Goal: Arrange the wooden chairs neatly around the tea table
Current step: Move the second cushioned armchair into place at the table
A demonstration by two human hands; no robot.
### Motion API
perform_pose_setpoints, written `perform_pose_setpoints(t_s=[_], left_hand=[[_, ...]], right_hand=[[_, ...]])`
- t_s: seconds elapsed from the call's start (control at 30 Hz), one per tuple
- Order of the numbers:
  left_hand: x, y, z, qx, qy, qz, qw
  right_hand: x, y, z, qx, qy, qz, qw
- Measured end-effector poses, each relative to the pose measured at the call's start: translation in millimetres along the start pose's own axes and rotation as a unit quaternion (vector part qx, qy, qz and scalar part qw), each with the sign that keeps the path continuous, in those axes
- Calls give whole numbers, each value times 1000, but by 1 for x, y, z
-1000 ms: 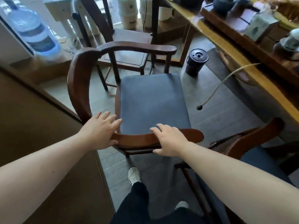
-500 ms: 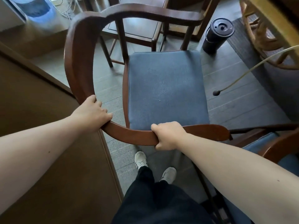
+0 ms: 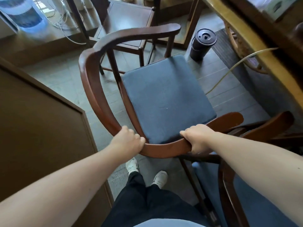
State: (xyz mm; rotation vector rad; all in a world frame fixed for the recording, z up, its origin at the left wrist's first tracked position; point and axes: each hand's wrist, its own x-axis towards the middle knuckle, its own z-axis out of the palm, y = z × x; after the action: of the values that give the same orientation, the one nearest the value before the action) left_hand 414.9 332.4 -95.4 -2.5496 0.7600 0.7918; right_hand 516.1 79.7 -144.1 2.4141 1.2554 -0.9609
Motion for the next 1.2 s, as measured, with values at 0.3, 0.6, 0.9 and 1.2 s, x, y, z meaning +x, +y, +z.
perform_pose_setpoints(t_s=[0.3, 0.6, 0.9, 1.2], left_hand=[[-16, -43, -36, -44, 112, 110, 987], [-35, -179, -32, 30, 83, 146, 985], [12, -253, -9, 37, 106, 238, 965], [31, -242, -16, 11, 158, 264, 952]], right_hand=[[-25, -1, -18, 231, -17, 34, 972], [8, -86, -56, 376, 51, 23, 925], [61, -127, -70, 393, -100, 52, 912], [34, -110, -58, 344, -83, 112, 928]])
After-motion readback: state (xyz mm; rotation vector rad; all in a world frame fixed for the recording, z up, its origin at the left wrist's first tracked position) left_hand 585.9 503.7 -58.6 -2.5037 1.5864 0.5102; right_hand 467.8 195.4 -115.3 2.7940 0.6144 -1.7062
